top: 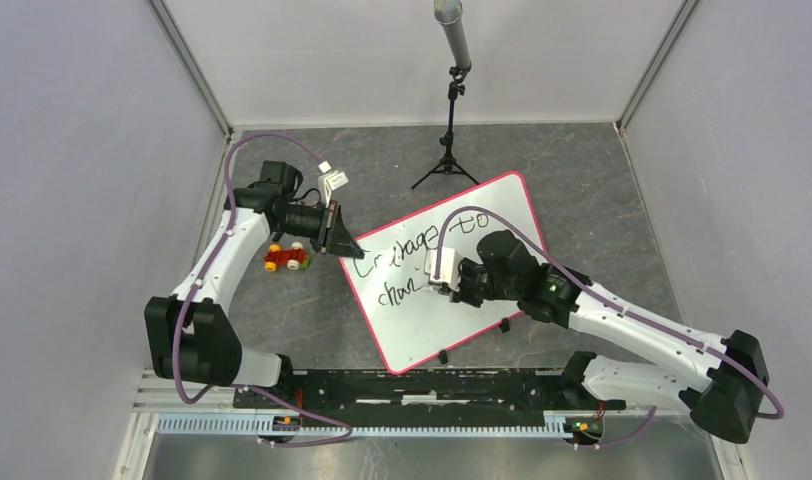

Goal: Write a sentence on the whiteboard

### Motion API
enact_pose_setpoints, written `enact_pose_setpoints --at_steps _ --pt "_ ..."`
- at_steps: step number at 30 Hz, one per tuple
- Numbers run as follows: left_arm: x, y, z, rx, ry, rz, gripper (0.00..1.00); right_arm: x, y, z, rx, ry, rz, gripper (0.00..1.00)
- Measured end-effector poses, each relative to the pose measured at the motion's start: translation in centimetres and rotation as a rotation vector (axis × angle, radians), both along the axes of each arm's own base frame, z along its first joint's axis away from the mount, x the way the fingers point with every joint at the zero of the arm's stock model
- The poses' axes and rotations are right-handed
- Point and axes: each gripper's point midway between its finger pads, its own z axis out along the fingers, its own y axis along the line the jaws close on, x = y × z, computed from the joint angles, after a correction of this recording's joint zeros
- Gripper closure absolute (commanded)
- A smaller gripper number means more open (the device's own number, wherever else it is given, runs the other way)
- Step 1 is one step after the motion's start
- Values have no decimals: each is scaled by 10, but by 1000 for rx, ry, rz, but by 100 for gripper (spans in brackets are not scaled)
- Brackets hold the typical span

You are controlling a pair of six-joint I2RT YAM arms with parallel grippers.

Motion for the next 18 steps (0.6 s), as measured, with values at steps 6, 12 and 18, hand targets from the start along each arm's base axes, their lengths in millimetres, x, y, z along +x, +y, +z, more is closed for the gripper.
enact_pose_setpoints --at_steps 6,12,18 --pt "0 0 0 0 0 -1 98 8 -6 5 6 -6 -35 100" --pt "0 0 0 0 0 -1 98 14 -8 8 6 -18 -63 100" --pt "0 0 0 1 -1 0 98 21 -7 14 9 -32 -86 100"
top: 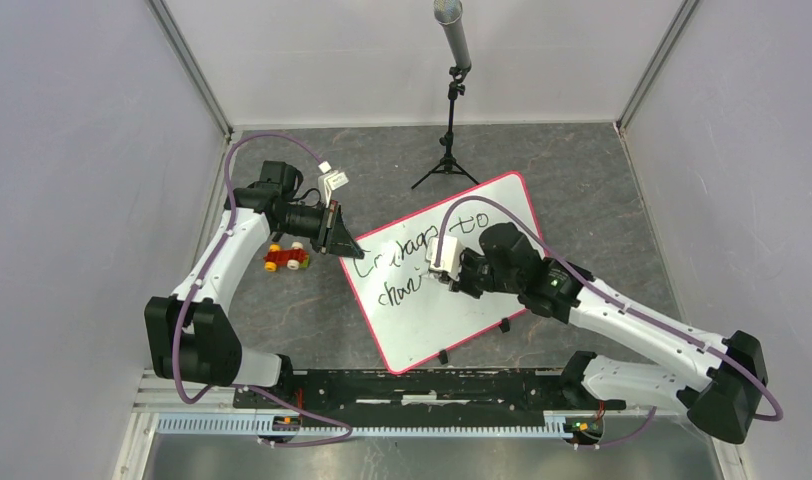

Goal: Write a sentence on the whiteboard

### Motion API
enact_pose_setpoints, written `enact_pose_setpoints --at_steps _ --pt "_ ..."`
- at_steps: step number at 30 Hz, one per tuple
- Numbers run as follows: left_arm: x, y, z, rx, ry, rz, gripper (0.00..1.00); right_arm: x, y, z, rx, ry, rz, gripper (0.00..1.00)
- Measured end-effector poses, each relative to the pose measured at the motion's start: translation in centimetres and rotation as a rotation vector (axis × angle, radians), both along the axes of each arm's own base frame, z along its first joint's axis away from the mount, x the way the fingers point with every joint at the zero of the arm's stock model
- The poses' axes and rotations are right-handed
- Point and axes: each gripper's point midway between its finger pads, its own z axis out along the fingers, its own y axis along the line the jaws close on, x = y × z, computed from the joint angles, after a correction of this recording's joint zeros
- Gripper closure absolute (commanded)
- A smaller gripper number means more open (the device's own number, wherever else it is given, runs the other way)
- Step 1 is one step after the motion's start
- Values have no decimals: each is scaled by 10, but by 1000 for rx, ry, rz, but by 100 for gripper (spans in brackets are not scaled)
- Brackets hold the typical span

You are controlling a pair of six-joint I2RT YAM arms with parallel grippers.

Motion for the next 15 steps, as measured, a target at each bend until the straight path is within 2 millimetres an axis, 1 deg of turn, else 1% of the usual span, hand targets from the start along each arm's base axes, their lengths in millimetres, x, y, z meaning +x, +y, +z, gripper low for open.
enact_pose_setpoints --at_steps 7,15 --pt "0 0 0 1 0 0 98 -1 7 1 11 13 20 100" --pt "0 0 0 0 0 0 98 -4 9 0 18 25 42 100"
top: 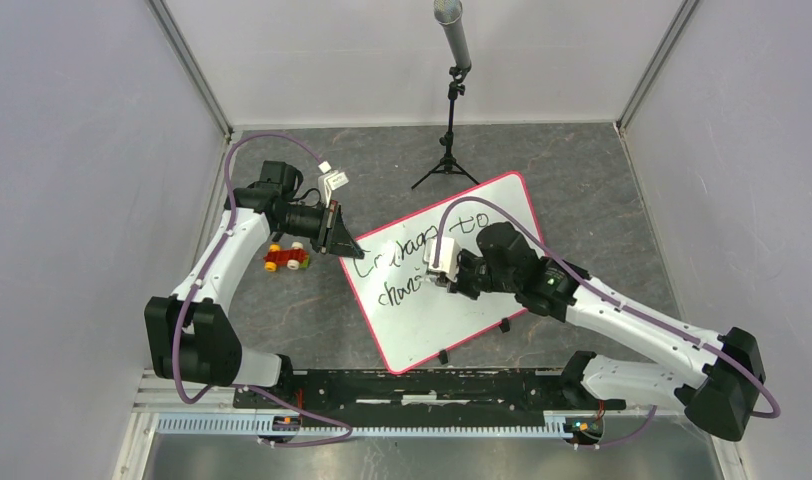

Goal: Write a sentence on the whiteboard

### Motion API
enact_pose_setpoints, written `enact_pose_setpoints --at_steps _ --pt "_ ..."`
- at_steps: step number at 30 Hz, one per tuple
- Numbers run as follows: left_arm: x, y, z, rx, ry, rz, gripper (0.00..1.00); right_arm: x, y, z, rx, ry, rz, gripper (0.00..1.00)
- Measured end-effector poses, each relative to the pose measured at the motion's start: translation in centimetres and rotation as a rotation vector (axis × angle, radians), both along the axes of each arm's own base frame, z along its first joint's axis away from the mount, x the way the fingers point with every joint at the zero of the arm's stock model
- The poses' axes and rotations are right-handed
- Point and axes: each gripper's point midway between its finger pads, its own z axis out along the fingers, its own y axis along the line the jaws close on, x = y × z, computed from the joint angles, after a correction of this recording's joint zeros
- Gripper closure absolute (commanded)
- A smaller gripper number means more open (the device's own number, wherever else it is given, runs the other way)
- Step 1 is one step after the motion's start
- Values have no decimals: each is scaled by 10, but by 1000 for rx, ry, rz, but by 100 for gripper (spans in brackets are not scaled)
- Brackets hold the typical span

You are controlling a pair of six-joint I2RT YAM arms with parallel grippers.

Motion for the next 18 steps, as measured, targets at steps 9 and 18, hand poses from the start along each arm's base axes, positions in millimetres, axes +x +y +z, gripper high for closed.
enact_pose_setpoints --at_steps 9,18 --pt "0 0 0 0 0 0 98 -10 -4 -12 -9 24 22 100" --pt "0 0 0 0 0 0 98 -8 -8 -12 -21 16 5 100"
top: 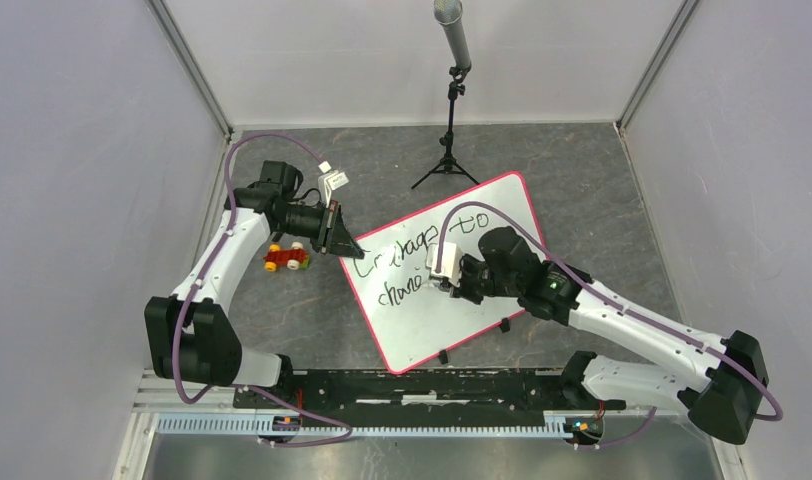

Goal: Write a sentence on the whiteboard

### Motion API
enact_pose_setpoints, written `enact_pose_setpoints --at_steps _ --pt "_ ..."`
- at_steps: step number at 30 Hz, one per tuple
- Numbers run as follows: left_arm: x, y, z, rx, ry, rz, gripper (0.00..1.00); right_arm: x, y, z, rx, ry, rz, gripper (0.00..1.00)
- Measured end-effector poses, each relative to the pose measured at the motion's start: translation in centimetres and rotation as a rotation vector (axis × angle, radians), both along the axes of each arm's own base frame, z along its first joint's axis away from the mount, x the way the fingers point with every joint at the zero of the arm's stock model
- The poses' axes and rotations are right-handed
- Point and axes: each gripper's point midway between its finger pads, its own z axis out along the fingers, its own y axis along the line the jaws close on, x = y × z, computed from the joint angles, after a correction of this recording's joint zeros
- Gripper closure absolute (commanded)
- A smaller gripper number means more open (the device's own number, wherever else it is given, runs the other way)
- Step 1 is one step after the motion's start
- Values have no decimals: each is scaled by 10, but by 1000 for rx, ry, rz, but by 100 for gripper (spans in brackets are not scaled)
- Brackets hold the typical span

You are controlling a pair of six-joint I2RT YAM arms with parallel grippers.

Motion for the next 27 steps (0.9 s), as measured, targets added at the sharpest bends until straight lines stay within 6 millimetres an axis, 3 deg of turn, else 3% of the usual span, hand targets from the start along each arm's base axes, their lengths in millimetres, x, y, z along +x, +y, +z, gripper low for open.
enact_pose_setpoints --at_steps 12,27 --pt "0 0 0 0 0 0 98 15 -1 14 -3 -49 -50 100" --pt "0 0 0 1 -1 0 98 6 -5 5 -7 -31 -23 100"
